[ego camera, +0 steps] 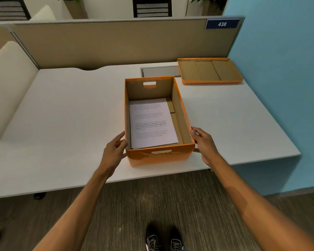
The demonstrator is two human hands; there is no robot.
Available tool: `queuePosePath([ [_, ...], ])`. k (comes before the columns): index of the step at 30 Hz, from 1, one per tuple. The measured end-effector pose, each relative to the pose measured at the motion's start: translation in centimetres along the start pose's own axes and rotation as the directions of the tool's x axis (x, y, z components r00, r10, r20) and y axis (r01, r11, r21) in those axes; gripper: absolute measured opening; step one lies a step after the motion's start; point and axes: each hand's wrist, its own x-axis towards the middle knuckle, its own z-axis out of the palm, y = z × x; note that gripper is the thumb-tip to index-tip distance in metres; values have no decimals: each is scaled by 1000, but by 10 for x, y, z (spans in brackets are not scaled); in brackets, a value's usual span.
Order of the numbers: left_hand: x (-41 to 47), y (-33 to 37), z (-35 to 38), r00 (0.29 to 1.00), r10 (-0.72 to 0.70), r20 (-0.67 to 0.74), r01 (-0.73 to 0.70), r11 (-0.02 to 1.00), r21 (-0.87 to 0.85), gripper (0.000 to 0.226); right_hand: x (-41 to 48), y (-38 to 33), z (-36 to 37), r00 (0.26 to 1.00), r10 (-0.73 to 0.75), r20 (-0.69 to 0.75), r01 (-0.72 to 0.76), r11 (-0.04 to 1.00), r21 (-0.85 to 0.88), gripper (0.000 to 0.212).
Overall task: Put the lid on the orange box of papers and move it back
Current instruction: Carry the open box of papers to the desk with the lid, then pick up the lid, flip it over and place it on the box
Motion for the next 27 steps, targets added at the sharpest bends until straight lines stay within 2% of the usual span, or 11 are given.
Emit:
queuePosePath([
  [3,-2,5,3,996,46,-75,-37,992,119,53,1,1,-5,1000,-27,-4,27,999,-20,30],
  [6,-4,17,8,973,167,-161,-112,947,302,58,4,-1,-14,997,-63,-48,58,994,-95,35],
  [11,-5,48,32,910,404,-92,-323,832,451,56,9,-13,-34,980,-188,-73,163,953,-255,36],
  [16,0,79,81,864,500,54,-461,744,483,46,19,-28,-63,959,-276,-71,237,910,-341,34],
  [20,11,98,126,848,509,149,-521,745,416,34,36,-37,-96,943,-328,-57,288,890,-353,33],
  [27,46,135,214,814,548,193,-576,719,389,30,90,-40,-173,924,-378,-49,332,861,-385,32],
])
